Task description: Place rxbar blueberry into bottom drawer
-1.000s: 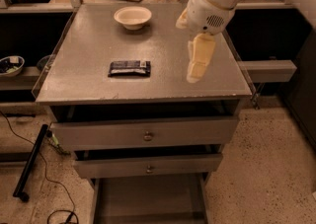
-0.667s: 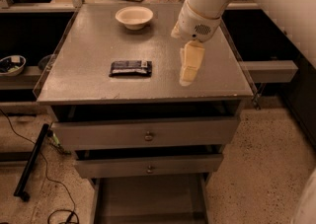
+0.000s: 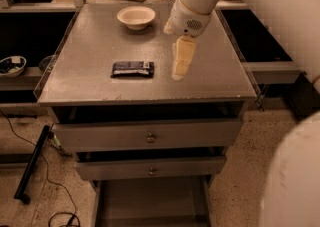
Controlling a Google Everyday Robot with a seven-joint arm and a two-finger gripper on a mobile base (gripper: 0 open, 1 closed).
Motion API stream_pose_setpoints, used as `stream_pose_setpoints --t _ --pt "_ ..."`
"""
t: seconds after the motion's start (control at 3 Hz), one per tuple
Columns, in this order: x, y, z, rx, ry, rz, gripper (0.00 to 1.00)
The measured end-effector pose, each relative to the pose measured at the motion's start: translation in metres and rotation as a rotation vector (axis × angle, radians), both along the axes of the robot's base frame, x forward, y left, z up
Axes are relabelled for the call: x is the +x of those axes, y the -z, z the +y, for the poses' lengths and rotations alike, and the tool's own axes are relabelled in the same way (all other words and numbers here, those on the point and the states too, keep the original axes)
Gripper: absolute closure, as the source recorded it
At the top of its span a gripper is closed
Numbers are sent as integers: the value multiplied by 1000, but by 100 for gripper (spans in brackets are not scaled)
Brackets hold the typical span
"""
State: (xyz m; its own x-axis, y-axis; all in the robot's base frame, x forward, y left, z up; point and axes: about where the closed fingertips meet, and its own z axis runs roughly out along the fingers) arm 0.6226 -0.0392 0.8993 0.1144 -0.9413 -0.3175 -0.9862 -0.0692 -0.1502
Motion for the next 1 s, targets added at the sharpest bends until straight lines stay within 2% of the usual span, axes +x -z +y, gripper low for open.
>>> stream_pose_setpoints --t 0.33,0.67,1.0 --pt "43 27 43 38 -50 40 0" --pt "46 32 48 49 -51 45 0" --pt "46 32 68 55 -72 43 0"
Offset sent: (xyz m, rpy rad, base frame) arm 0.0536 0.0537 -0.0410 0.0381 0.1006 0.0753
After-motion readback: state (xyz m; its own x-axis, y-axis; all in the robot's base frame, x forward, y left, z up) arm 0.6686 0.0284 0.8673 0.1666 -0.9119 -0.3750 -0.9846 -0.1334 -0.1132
